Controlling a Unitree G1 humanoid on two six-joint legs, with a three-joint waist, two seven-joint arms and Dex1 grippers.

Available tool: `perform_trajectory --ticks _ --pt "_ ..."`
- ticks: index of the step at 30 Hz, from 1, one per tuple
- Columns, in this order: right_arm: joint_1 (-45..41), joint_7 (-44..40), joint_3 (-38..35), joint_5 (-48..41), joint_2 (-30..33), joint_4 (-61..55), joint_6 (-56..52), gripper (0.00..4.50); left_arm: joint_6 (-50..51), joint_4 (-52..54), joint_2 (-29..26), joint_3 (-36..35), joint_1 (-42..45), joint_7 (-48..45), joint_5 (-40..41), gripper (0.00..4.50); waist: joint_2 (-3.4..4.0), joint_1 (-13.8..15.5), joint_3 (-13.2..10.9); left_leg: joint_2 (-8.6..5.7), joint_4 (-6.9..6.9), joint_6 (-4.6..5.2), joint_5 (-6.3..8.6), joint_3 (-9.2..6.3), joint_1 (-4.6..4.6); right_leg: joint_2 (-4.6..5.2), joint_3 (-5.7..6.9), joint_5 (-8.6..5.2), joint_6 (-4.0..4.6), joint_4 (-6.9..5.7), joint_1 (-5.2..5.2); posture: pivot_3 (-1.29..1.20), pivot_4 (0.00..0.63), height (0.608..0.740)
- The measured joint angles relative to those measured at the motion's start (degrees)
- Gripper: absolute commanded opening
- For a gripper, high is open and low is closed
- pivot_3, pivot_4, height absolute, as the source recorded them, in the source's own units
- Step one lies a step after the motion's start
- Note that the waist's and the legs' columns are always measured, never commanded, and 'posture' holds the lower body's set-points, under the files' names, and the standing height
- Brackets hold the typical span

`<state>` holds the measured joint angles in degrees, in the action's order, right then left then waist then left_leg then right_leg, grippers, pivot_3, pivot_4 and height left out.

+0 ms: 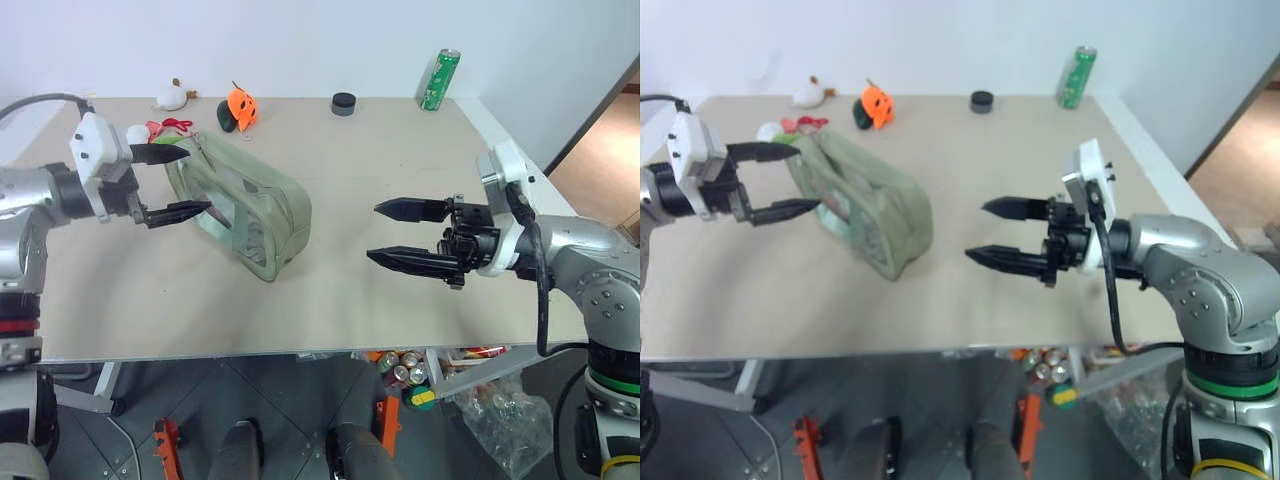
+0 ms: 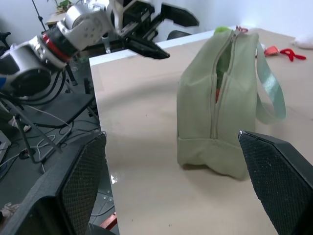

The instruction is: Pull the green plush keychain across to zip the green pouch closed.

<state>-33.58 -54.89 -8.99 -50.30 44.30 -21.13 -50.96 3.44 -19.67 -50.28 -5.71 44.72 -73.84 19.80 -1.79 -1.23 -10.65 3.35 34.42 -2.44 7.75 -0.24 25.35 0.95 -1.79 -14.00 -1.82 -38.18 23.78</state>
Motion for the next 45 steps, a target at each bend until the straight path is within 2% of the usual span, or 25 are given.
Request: perform_trajectory --ticks 5,12,21,26,42,43,45 --pt "0.78 0.83 0.05 -0.01 0.00 -0.81 0.02 4.47 -8.06 -10.26 0.58 4.22 5.97 -3.61 -5.49 4.50 0.00 0.04 0.00 0.01 0.01 0.00 0.00 0.01 0.04 -0.05 -0.10 0.01 -0.05 0.00 0.03 0.00 0.150 0.740" --pt "1.32 2.09 0.03 -0.13 0.01 -1.60 0.02 4.47 -16.51 -20.48 5.42 8.09 12.50 -5.81 -10.46 4.50 -0.01 0.08 0.00 0.00 0.10 0.01 -0.01 0.00 0.11 -0.07 -0.13 0.06 -0.14 -0.01 0.04 0.00 0.150 0.740" --pt "1.74 2.84 0.01 -0.17 0.01 -2.03 0.04 4.47 -18.61 -24.32 7.97 8.32 16.67 -7.64 -11.22 4.50 -0.01 0.03 0.00 0.01 0.14 0.02 -0.01 -0.01 0.16 -0.13 -0.20 0.08 -0.17 -0.06 0.08 0.00 0.150 0.740" --pt "1.74 2.82 0.01 -0.17 0.01 -2.22 0.34 4.47 -17.17 -24.76 7.27 7.52 21.07 -8.99 -10.42 4.50 -0.01 0.01 0.00 0.00 0.15 0.02 -0.01 0.00 0.18 -0.14 -0.23 0.09 -0.19 -0.06 0.10 0.00 0.150 0.740" --pt "1.65 2.58 0.04 -0.13 0.01 -2.19 1.11 4.47 -22.38 -31.50 7.31 10.45 20.20 -10.42 -15.59 4.50 -0.01 -0.05 0.00 0.04 0.18 0.03 -0.02 0.00 0.18 -0.19 -0.26 0.10 -0.17 -0.12 0.12 0.00 0.150 0.740" --pt "1.65 2.58 0.04 -0.10 0.01 -2.19 1.12 4.50 -22.49 -31.91 7.77 10.47 20.55 -10.40 -15.89 3.99 -0.01 -0.05 0.00 0.05 0.20 0.03 -0.02 0.00 0.18 -0.20 -0.26 0.11 -0.17 -0.13 0.12 0.00 0.150 0.740" --pt "1.60 2.59 0.07 -0.07 0.01 -2.19 1.17 4.50 -22.33 -32.51 8.86 10.48 21.20 -10.49 -16.01 3.34 -0.01 -0.05 0.00 0.04 0.24 0.03 -0.02 0.00 0.18 -0.19 -0.27 0.12 -0.18 -0.14 0.11 0.00 0.150 0.740"
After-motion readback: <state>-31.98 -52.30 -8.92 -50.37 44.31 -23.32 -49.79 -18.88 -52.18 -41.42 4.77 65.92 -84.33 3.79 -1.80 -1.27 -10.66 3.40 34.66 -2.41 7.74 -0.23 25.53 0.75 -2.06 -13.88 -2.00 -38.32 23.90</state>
